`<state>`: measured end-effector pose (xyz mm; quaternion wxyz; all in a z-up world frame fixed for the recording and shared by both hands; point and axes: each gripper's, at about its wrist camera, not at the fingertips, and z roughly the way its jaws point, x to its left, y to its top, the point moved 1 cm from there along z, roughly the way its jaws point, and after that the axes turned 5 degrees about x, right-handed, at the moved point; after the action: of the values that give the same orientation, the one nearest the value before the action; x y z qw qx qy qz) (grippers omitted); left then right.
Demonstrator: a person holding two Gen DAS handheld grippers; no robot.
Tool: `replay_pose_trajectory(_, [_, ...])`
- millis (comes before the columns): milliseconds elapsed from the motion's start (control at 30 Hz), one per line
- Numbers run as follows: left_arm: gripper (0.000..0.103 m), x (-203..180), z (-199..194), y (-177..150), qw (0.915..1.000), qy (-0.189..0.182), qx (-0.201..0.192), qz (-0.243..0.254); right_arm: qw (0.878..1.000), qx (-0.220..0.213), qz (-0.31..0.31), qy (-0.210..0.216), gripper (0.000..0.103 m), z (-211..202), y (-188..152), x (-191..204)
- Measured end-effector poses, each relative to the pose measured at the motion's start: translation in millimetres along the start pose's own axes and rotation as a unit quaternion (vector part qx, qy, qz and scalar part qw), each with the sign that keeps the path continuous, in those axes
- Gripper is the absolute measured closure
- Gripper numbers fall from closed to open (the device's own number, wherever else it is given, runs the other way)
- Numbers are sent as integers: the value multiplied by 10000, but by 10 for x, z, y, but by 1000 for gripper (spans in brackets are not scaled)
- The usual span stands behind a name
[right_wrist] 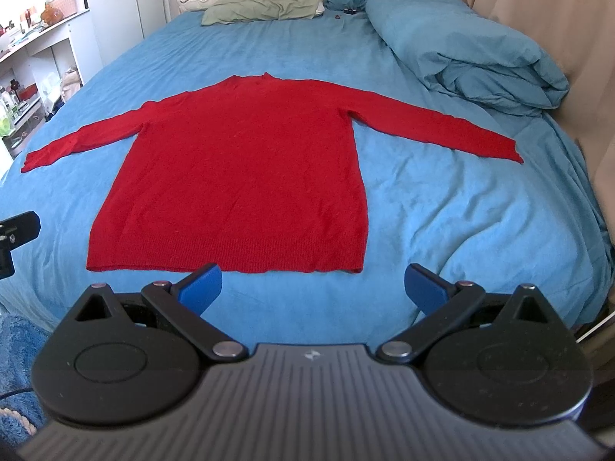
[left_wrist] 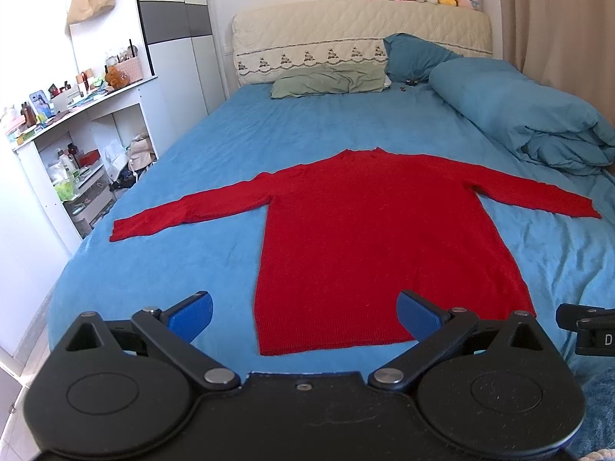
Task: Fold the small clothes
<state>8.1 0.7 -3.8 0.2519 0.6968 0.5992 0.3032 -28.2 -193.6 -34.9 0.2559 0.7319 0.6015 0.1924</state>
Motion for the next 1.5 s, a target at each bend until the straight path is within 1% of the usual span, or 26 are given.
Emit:
replay_pose_trajectory(500, [0,-14,15,12,10000,-16,9,-5,9999,76,58,41,0,62,0,-34])
replay_pose_trajectory(1500, [0,-12,1,32,10000,-50,-1,-24,9999,70,66,55,0,50,12,-11])
